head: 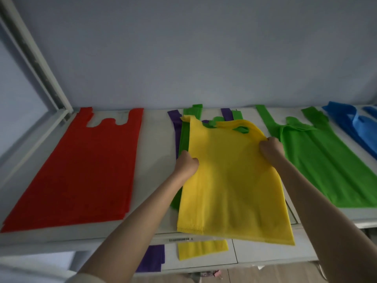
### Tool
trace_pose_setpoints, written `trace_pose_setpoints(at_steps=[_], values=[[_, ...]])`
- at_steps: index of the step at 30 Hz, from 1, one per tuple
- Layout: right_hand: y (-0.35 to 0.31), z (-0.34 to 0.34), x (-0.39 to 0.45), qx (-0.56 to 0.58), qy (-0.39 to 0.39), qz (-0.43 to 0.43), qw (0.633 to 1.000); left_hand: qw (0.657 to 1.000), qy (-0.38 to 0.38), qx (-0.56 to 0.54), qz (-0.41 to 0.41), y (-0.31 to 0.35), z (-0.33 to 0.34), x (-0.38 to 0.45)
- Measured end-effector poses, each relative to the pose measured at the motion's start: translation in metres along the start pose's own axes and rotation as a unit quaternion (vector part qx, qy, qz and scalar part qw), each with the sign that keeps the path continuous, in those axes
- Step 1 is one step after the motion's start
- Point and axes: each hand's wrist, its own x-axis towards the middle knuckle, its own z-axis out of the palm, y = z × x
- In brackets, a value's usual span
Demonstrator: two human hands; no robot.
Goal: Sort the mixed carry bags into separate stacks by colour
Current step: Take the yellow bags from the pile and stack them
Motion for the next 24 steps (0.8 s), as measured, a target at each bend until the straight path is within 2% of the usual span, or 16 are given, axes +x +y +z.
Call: trace_pose_setpoints(at_steps=[5,16,24], values=[[0.013,-0.014,-0.013,0.028,0.029,0.028,0.999,0.998,-0.045,0.021,-0.044,-0.010,0.011,-0.024],[0.080,-0.039,-0.089,0.040,0.015,-0.065,0.997,0.999,0.026,0.007,-0.021,-0.030,0.063,-0.144],[0.124,-0.050,-0.143,0.068,-0.024,-0.088,0.994,0.999,0.026,0.005,-0.035,-0.062,0.086,-0.210]])
